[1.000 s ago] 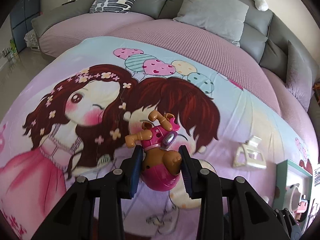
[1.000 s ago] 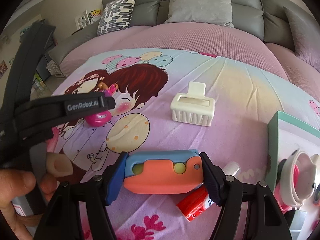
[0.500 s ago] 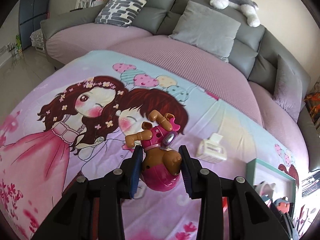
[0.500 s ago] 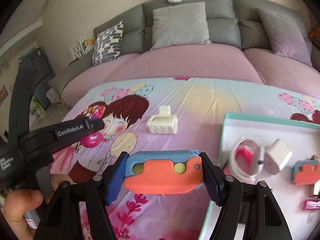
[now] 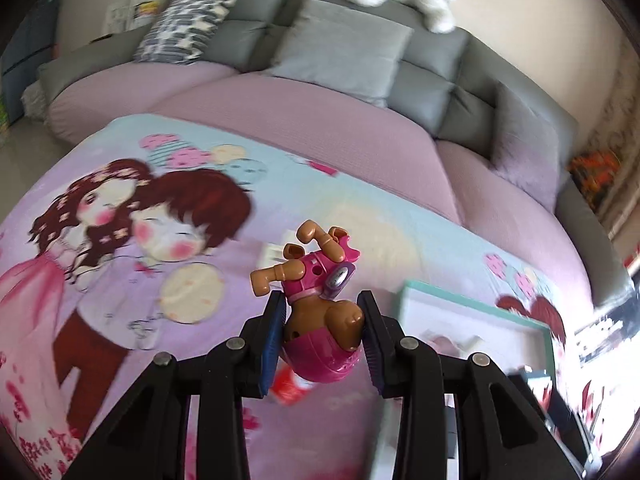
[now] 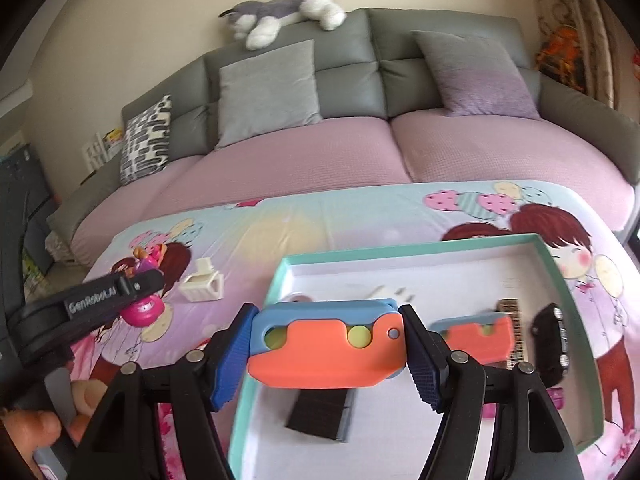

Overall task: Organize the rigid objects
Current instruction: 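Lift the pink figure and orange-and-blue block and carry both over the tray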

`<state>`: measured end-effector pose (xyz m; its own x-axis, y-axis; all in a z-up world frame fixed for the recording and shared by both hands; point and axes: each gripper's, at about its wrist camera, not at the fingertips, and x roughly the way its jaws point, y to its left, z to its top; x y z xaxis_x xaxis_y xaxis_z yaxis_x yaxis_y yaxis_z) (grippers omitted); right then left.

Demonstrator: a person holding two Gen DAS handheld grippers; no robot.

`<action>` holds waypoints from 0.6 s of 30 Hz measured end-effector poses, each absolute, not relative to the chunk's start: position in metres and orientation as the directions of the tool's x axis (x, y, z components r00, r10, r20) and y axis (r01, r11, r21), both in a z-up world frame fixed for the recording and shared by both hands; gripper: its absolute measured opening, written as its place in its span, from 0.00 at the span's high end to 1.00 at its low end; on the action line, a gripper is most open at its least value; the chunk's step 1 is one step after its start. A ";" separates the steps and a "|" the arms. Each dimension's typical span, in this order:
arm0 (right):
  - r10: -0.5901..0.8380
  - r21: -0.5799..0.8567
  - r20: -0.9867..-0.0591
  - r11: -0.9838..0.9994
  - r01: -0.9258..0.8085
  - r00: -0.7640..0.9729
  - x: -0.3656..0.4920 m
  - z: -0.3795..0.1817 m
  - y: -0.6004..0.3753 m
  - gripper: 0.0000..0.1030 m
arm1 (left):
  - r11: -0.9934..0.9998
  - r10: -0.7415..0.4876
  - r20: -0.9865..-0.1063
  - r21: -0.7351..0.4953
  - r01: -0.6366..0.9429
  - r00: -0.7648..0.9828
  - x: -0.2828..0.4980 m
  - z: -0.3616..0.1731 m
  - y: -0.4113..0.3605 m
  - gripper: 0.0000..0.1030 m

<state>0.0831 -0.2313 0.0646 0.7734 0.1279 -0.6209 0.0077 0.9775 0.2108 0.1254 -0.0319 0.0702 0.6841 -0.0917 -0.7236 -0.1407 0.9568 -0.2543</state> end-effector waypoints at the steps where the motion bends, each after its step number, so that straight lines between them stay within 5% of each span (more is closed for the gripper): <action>1: 0.120 0.212 -0.621 0.977 0.018 0.774 0.083 0.064 -0.236 0.30 | 0.961 -0.094 -0.720 -0.247 -0.128 0.687 0.125 0.071 -0.038 0.63; 18: 0.020 0.203 -0.639 0.969 0.144 0.769 0.085 0.052 -0.298 0.30 | 0.985 -0.097 -0.716 -0.167 -0.035 0.692 0.119 0.078 -0.092 0.72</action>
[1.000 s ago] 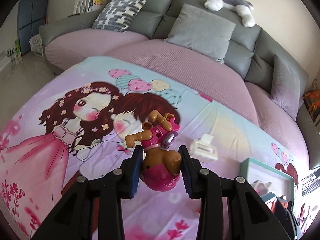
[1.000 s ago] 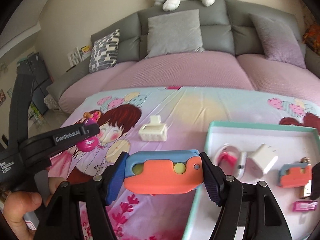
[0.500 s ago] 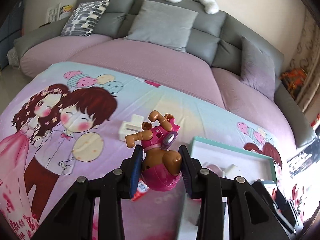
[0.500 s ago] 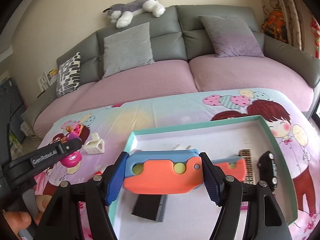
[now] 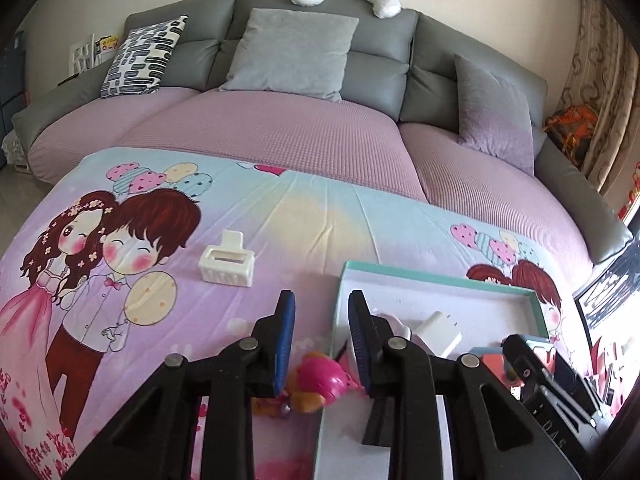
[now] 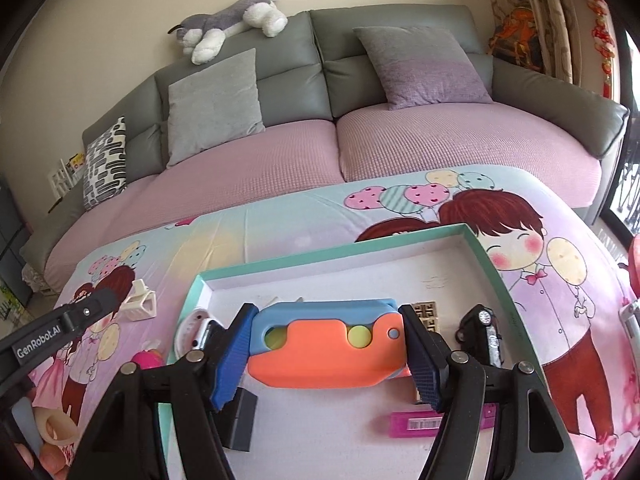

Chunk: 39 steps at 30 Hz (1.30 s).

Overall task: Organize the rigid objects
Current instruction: 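Lift the pink figure and orange-and-blue block and carry both over the tray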

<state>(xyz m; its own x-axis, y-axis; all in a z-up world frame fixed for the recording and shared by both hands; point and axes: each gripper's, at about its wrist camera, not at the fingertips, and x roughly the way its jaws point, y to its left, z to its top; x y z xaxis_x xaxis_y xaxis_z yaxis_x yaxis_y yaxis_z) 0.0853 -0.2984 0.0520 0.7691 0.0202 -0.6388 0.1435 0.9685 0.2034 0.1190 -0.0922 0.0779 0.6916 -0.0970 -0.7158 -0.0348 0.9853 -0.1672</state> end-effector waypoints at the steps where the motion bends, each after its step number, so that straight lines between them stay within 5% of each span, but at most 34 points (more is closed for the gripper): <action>1: 0.017 0.206 -0.639 0.967 0.150 0.769 0.085 0.052 -0.301 0.30 | 0.985 -0.098 -0.718 -0.169 -0.036 0.689 0.119 0.078 -0.093 0.72; 12: 0.009 0.207 -0.665 0.963 0.172 0.747 0.091 0.044 -0.304 0.30 | 0.976 -0.074 -0.759 -0.187 -0.108 0.647 0.122 0.061 -0.065 0.72; 17: 0.001 0.198 -0.674 0.964 0.180 0.739 0.091 0.043 -0.303 0.30 | 0.972 -0.117 -0.779 -0.217 -0.090 0.616 0.118 0.055 -0.062 0.54; 24: -0.020 0.174 -0.679 0.967 0.187 0.734 0.090 0.046 -0.301 0.30 | 0.979 -0.157 -0.799 -0.202 -0.014 0.580 0.110 0.048 -0.078 0.54; 28: -0.026 0.170 -0.685 0.966 0.194 0.728 0.090 0.045 -0.301 0.30 | 0.985 -0.160 -0.811 -0.169 0.036 0.563 0.110 0.045 -0.091 0.47; 39: -0.027 0.174 -0.699 0.963 0.206 0.715 0.092 0.041 -0.306 0.30 | 0.997 -0.046 -0.839 -0.001 0.083 0.542 0.114 0.026 -0.115 0.49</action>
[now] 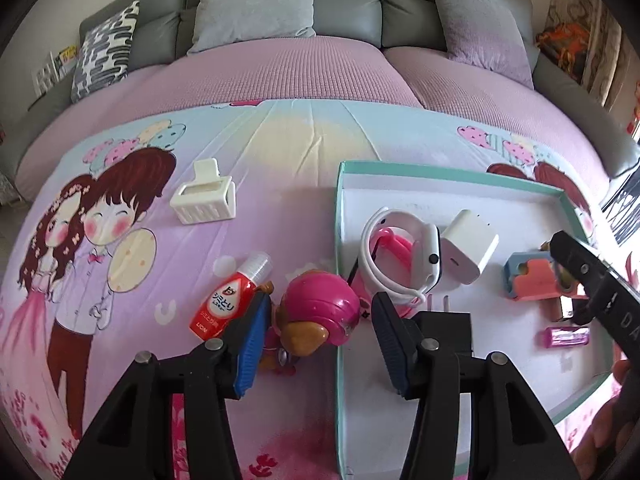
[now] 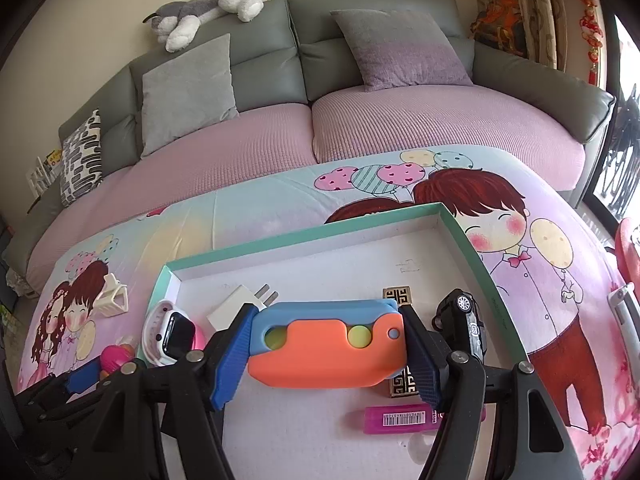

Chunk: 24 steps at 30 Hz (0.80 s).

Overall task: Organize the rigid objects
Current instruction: 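Lift the pink figure and orange-and-blue block and carry both over the tray, then lower both items into the tray and open both tools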

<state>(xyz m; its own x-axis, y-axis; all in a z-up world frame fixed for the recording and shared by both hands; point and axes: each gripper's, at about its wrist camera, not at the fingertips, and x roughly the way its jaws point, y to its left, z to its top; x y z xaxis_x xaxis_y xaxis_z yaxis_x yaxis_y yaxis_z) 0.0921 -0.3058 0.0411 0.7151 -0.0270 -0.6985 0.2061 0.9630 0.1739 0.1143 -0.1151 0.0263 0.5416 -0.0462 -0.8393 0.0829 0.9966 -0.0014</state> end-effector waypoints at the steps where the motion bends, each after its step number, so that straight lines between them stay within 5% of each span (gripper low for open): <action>1: -0.027 0.175 -0.699 0.962 0.207 0.715 0.092 0.041 -0.306 0.30 | 0.996 -0.031 -0.837 0.018 0.083 0.546 0.114 0.026 -0.116 0.52; 8: -0.020 0.191 -0.706 0.957 0.217 0.708 0.092 0.038 -0.311 0.30 | 0.994 0.002 -0.831 0.063 0.092 0.556 0.114 0.027 -0.118 0.60; 24: -0.015 0.195 -0.702 0.958 0.212 0.712 0.093 0.039 -0.310 0.30 | 0.998 -0.015 -0.770 0.031 0.061 0.638 0.107 0.058 -0.105 0.60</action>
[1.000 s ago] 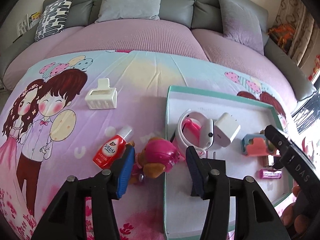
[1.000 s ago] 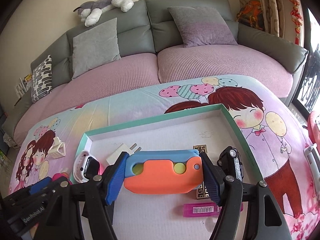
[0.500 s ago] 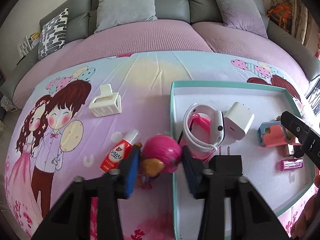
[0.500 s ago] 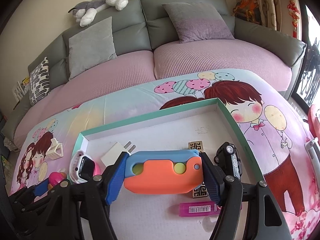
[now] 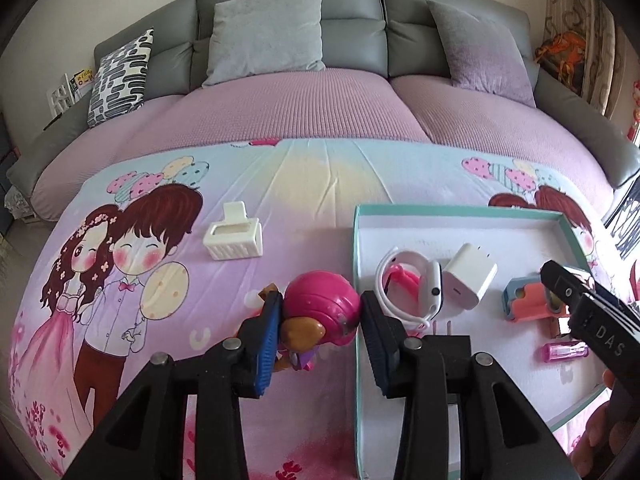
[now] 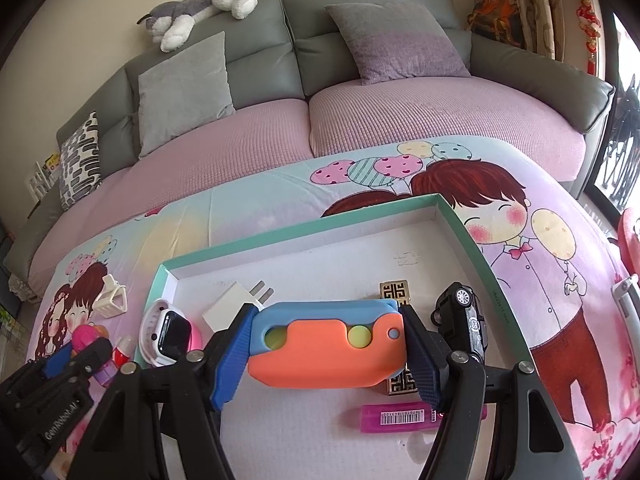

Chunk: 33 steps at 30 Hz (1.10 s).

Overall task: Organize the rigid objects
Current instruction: 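Lower both items into the tray and open both tools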

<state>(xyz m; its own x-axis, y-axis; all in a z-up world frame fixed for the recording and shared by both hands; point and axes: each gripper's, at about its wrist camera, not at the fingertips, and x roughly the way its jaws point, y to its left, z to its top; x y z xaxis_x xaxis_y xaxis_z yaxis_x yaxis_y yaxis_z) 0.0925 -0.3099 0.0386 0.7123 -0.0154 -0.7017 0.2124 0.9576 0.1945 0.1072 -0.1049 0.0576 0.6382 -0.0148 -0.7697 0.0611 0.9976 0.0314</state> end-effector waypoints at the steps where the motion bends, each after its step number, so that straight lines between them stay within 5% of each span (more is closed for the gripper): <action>1: -0.014 0.196 -0.698 0.958 0.211 0.715 0.092 0.040 -0.310 0.30 | 0.998 -0.014 -0.760 0.032 0.059 0.649 0.105 0.062 -0.105 0.60; 16: -0.075 0.177 -0.701 0.945 0.275 0.709 0.085 0.044 -0.334 0.29 | 0.981 -0.148 -0.678 -0.011 0.192 0.720 0.092 0.089 -0.144 0.60; 33: -0.111 0.168 -0.723 0.929 0.331 0.681 0.083 0.037 -0.357 0.29 | 0.944 -0.259 -0.682 -0.026 0.330 0.684 0.097 0.067 -0.202 0.60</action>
